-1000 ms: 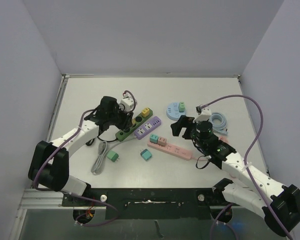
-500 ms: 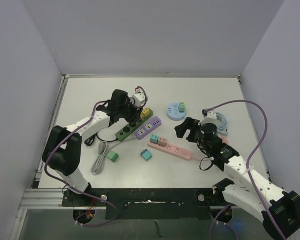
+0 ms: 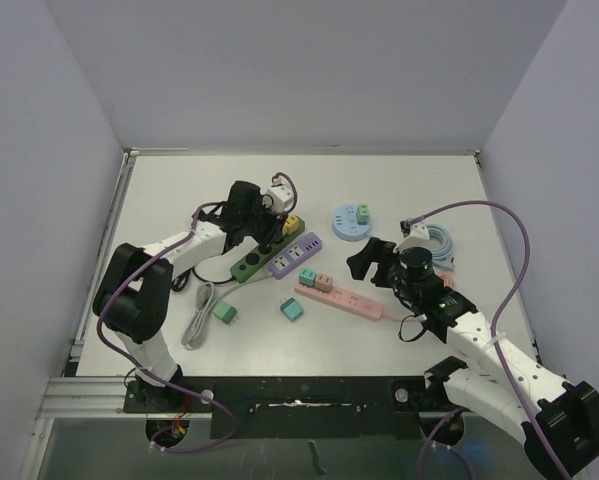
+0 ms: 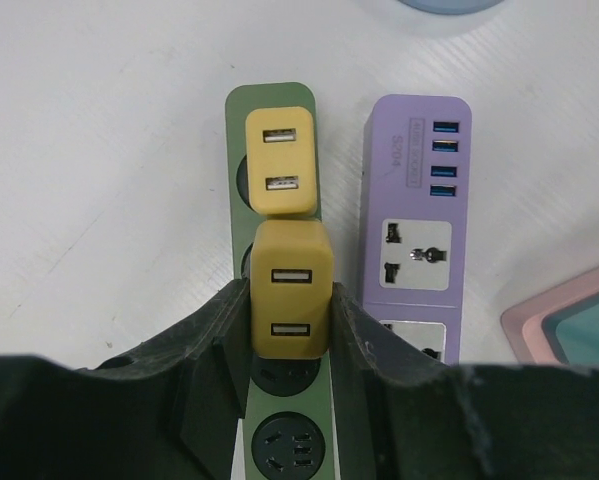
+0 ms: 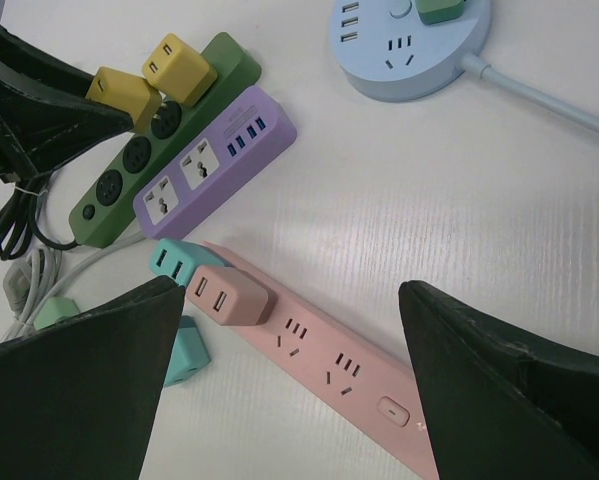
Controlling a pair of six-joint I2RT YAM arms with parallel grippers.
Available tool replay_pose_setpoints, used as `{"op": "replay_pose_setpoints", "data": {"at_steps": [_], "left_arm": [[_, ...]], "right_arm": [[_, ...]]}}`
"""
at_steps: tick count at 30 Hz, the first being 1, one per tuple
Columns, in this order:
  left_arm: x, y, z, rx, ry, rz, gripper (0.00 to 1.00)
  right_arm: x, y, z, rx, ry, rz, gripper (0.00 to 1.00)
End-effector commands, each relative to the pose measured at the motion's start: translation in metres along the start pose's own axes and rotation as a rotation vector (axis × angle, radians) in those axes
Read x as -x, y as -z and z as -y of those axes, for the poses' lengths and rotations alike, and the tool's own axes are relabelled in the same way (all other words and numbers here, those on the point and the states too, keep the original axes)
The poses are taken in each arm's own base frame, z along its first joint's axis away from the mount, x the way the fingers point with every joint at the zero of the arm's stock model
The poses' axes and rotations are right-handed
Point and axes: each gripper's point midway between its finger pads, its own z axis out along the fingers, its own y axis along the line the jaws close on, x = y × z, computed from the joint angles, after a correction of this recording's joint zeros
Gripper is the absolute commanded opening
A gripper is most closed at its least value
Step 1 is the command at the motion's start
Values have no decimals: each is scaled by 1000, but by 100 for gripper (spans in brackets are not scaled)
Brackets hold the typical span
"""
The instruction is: Insert the plug
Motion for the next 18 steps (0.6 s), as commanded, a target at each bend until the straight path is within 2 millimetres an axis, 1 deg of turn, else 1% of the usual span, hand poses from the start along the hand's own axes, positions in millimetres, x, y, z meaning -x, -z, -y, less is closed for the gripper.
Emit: {"op": "replay_pose_setpoints", "data": {"at_steps": [1,3,9,12,14,18], "left_arm": [[21,-2,-14,71,-19,68,0],[17,-4,-14,71,-20,47,0],[5,-10,-2,14,-21,-7,0],[1,-10,2,-8,-11,-37,0],[0,-9,3,-5,-8,-55,0],[-8,-8,-3,35,0,-115,0]], "right_arm": [[10,0,-8,41,8,39,93],[8,-1,-7,38,7,33,93],[7,-3,-6,31,7,29,93],[6,-3,-5,30,7,28,93],[5,-3,-5,29,7,27,93],[4,-5,-5,36,5,25,93]]}}
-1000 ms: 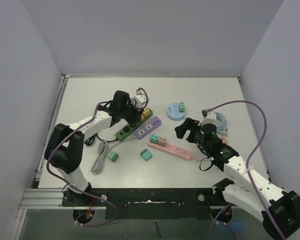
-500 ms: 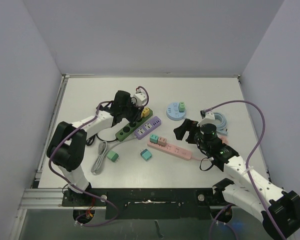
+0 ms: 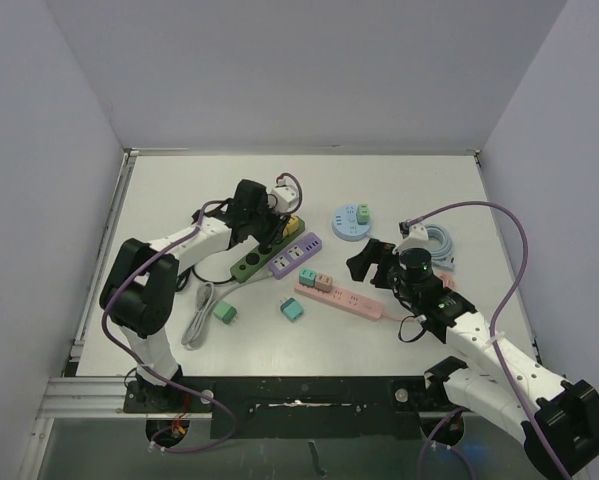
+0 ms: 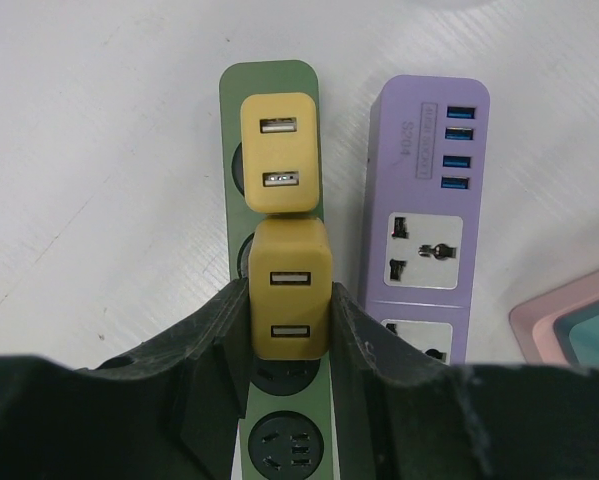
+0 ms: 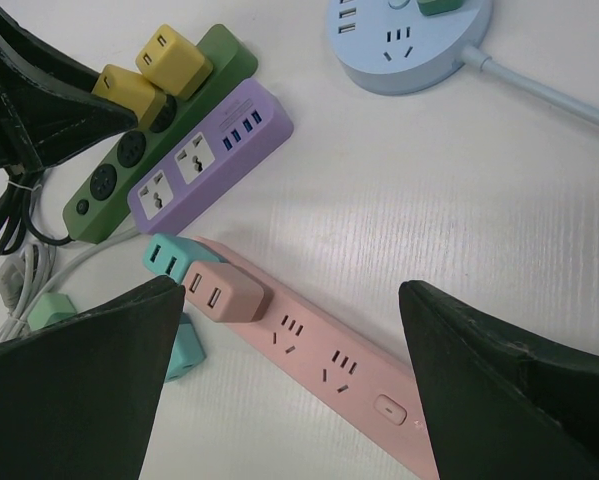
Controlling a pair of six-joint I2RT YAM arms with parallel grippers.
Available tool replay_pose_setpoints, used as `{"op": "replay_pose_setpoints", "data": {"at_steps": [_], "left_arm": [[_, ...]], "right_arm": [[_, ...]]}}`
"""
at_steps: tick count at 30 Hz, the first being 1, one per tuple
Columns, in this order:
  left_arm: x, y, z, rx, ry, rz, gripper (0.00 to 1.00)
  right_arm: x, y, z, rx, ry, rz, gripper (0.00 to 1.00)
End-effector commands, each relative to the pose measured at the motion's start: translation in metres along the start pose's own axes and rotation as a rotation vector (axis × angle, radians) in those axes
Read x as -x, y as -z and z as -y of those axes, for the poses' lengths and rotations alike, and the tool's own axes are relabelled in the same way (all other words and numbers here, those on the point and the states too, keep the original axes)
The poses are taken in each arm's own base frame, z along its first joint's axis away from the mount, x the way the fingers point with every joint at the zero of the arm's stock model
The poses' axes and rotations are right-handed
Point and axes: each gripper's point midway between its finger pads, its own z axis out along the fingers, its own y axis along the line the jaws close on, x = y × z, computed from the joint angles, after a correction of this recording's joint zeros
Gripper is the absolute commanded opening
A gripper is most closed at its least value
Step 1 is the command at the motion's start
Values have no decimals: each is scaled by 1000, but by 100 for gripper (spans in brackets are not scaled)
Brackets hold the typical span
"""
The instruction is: Insert the plug
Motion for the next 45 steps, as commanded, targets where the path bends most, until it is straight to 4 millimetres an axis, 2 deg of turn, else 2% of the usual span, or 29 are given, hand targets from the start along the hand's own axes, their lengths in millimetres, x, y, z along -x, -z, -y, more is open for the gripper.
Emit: {"op": "replay_pose_setpoints", "data": {"at_steps": [1,9,11,18,21,29,45], "left_arm": [[0,1,-3,31,-6,-64,0],[0,5,-8,68,21,-90,0],[6,6,-8,68,33,-70,0],[48,24,-6,70,54,65,0],[53,29,-7,78,52,77,0],[26,25,-8,74,12,-32,0],[8,-1,1,8,43,-72,0]], "right_arm": [[8,-4,-7,35,0,35,93],[4,-7,-7,37,0,21,93],[5,-7,-7,38,0,23,93],[5,-7,-7,39,0,23,93],[5,-7,-7,40,0,23,93],[3,-8,-7,42,3,16,93],[0,-8,-4,32,4,11,93]]}}
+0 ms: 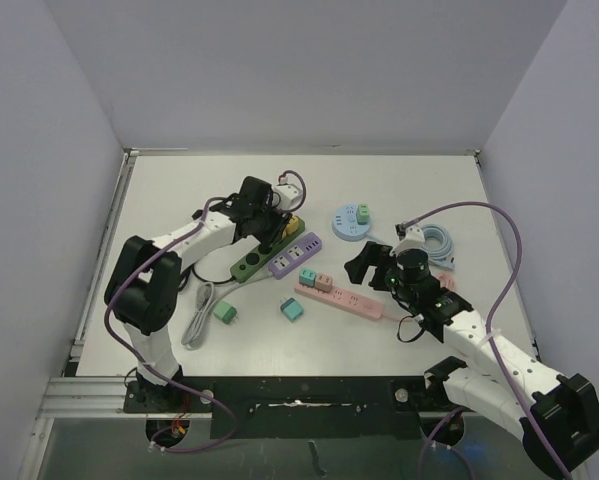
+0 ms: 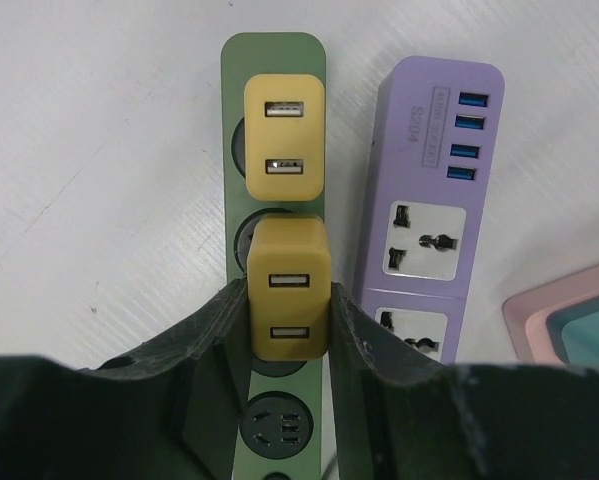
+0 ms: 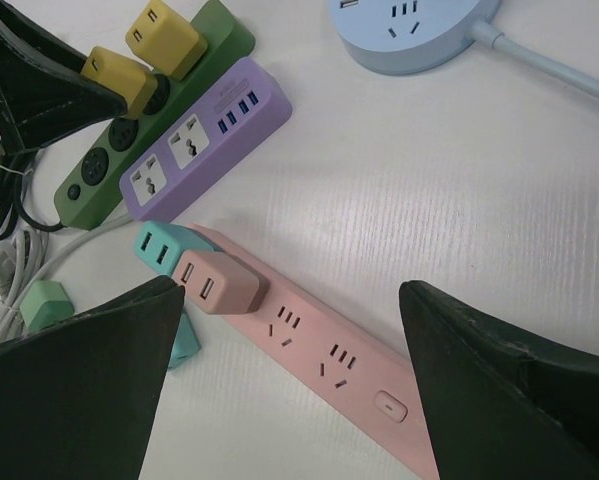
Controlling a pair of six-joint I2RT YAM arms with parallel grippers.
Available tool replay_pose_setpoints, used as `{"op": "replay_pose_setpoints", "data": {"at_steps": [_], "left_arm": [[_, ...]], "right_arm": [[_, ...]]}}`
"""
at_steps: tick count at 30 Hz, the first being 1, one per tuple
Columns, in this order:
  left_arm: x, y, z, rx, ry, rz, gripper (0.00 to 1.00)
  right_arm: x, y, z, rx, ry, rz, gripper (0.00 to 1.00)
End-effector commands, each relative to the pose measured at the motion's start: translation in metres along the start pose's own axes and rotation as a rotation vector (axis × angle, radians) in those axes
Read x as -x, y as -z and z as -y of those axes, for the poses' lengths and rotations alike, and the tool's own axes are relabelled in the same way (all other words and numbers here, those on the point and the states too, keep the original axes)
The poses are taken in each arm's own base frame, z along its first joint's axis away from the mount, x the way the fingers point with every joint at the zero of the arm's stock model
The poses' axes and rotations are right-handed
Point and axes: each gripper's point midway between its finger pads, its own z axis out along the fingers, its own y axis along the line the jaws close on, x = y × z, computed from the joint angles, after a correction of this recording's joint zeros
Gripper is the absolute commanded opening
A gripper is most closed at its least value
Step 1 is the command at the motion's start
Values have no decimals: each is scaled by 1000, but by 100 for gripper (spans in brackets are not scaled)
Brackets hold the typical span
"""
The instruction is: Insert the plug
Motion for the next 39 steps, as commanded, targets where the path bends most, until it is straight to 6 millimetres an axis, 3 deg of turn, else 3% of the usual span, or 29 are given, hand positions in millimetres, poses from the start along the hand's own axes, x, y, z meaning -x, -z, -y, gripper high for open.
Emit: {"op": "replay_pose_setpoints", "data": {"at_steps": [1,6,17,30,39], "left_arm": [[14,-6,1,-22,0,25,0],[1,-10,-5,2,-13,-42,0],[-66,-33,-21,13,-44,-287,0],[-114,-50,-24,9,2,-415,0],[-166,-63,-25,37,-31,-612,0]], "right_arm": [[10,-2,-5,24,3,43,93],[10,-2,-4,21,4,43,93],[9,-2,-4,23,4,42,93],[9,-4,-4,21,7,41,93],[9,-3,-3,20,5,42,93]]}}
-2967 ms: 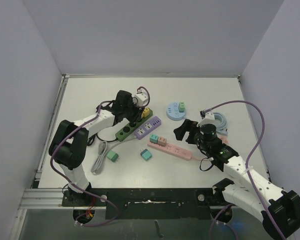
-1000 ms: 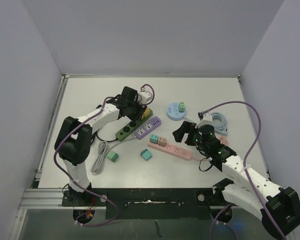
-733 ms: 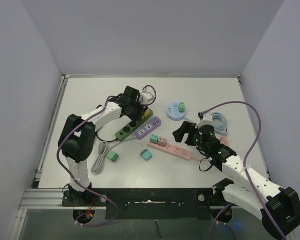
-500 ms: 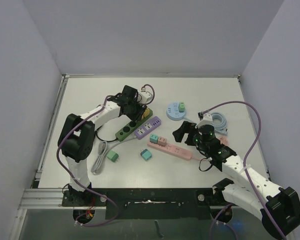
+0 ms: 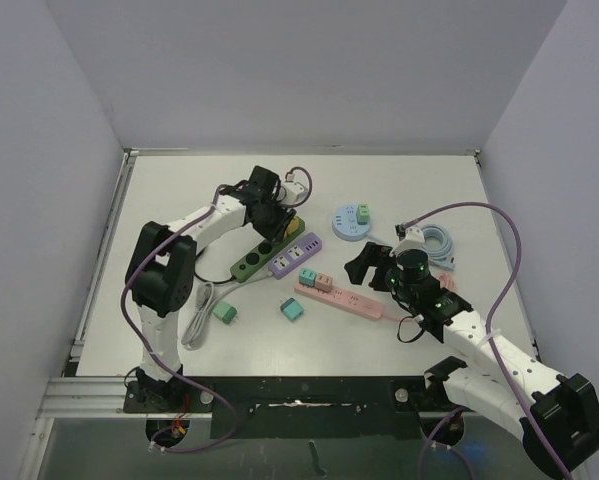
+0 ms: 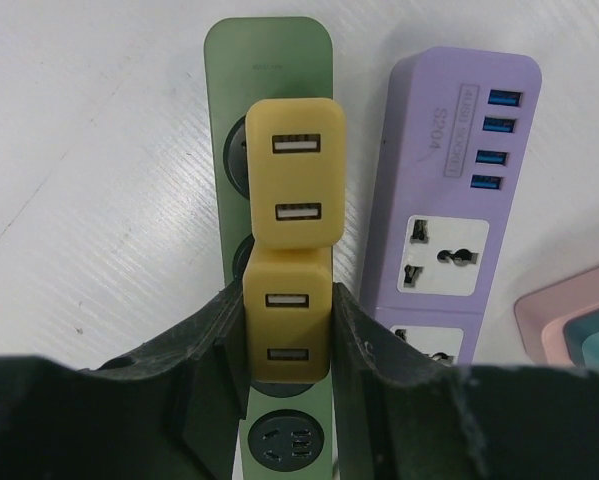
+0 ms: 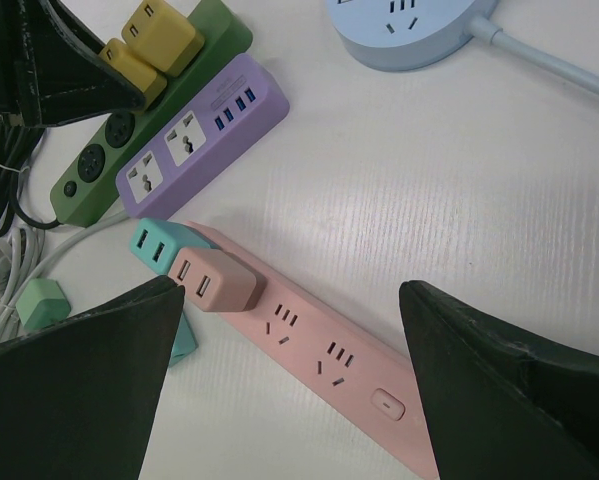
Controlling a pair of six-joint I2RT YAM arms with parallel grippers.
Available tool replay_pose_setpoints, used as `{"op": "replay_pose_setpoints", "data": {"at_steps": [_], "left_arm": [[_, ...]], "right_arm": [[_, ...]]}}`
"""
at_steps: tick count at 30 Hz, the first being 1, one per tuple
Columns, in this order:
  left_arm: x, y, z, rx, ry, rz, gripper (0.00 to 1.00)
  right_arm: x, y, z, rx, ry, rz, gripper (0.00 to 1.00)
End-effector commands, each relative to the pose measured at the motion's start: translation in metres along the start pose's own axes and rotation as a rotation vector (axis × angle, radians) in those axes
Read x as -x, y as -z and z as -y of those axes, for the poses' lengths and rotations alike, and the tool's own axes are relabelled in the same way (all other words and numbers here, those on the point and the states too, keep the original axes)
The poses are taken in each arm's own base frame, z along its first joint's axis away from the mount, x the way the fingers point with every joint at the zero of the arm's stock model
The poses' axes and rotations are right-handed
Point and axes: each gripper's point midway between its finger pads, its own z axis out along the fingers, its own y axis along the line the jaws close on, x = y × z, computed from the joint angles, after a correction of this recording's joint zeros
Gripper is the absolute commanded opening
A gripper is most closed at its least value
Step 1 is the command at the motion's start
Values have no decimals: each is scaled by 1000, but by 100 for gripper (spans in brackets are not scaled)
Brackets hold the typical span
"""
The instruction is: Insert the plug
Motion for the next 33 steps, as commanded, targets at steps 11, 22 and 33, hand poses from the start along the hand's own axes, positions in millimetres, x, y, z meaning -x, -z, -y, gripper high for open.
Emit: {"op": "replay_pose_setpoints", "data": {"at_steps": [11,22,33], "left_arm": [[-160,-70,-18,173,-16,-474,0],[-119,-50,-24,166,29,-356,1],[-9,16,-21,89,69,-14,46]], "right_arm": [[13,-3,-6,26,3,49,93],[16,-1,-7,25,4,59,93],[19,1,-11,50,16,78,94]]}}
